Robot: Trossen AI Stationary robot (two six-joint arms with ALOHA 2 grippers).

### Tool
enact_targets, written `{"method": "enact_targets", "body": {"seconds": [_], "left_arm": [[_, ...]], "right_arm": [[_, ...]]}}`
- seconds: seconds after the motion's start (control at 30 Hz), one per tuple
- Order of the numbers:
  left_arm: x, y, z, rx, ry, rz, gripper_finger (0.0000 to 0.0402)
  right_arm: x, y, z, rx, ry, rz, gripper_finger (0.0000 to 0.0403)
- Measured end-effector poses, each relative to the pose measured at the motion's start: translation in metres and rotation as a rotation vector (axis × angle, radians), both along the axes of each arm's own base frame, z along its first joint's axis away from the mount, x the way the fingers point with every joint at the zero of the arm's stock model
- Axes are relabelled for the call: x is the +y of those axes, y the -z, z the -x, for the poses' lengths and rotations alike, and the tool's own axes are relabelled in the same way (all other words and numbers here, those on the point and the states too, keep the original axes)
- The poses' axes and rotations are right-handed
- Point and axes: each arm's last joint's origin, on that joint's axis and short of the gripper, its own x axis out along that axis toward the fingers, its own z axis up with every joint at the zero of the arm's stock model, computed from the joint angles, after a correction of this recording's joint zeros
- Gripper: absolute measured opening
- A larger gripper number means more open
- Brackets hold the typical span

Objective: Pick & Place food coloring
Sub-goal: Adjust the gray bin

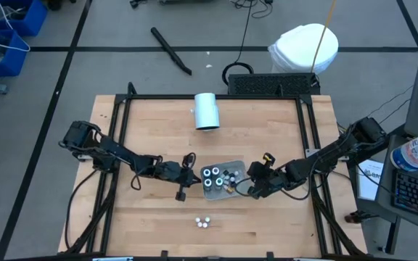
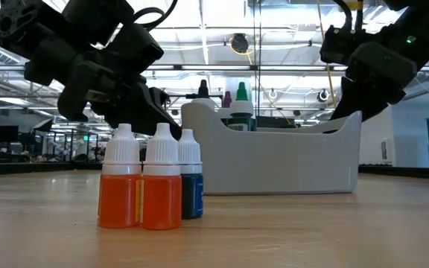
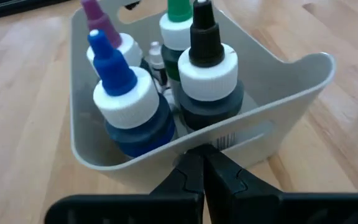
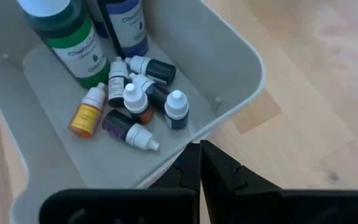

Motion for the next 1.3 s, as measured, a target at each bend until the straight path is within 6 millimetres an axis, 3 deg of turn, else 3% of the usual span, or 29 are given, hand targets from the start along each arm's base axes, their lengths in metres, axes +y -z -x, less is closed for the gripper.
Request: {"method": "enact_targets", "body": {"seconds": [0.5,1.3], "left_arm": [[0.015,0.001,-0.002,0.013,-0.091,0.016,0.0004],[0.011,0.002,-0.001,0.027,-0.05,0.019,0.0004]], "right_arm": [[0.006,0.011,-0.008,0.018,0.0,-0.163,0.0],[0.005,0.011,-0.009,0.021,-0.027,-0.124,0.0]]}}
